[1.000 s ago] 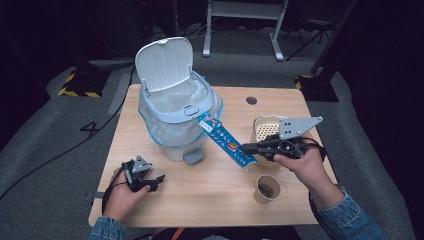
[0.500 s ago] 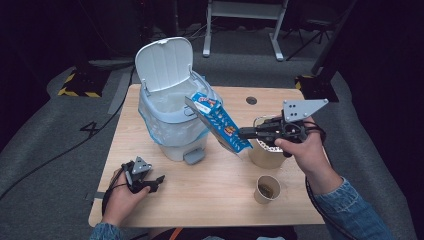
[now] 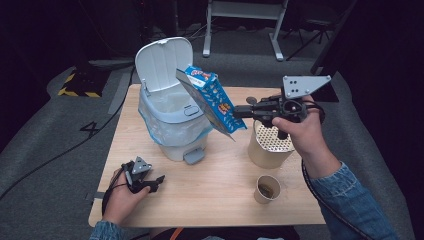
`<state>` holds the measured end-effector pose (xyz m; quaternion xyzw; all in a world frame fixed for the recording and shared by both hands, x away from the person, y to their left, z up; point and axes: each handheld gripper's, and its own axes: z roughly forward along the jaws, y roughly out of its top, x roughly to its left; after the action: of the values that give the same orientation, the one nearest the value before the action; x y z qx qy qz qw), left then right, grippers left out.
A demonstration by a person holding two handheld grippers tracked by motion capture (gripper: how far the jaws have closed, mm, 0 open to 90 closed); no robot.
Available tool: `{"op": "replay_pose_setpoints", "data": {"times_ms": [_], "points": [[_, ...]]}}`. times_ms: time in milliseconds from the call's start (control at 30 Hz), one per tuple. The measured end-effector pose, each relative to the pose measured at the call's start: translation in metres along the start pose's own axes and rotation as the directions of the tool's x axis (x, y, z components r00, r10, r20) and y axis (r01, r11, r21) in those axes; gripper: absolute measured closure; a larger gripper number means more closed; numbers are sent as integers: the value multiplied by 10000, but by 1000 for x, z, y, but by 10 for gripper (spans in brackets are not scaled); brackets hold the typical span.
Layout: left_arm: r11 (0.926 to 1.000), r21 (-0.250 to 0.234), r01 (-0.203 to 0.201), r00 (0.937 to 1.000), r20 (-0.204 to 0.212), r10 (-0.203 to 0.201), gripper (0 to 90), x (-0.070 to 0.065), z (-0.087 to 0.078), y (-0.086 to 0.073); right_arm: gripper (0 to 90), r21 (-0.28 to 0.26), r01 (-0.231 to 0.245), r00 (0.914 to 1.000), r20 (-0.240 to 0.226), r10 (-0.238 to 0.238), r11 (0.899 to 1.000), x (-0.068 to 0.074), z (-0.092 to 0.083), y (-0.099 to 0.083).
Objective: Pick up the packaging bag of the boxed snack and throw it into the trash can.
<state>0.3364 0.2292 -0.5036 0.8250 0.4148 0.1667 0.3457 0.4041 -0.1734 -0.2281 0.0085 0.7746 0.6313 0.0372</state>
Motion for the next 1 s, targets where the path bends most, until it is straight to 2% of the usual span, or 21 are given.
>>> {"op": "replay_pose_setpoints", "data": {"times_ms": [133,367,700,1000], "points": [[10000,7,-5,10000,-24,5,321,0,0,0,900,-313,-2,9999,-139,-2,9995,-9,7,8],[10000,7,-14,10000,-18,14,321,0,0,0,900,-908,72,9999,89,-65,9958,-27,22,20],[10000,-4,-4,10000,-24,4,321,0,0,0,899,-1818,192,9961,878,-32,9832,-47,54,26],[10000,22,-23,9999,118,23,300,0,0,0,899,-1813,502,9896,1414,-244,9821,-62,79,19]]}}
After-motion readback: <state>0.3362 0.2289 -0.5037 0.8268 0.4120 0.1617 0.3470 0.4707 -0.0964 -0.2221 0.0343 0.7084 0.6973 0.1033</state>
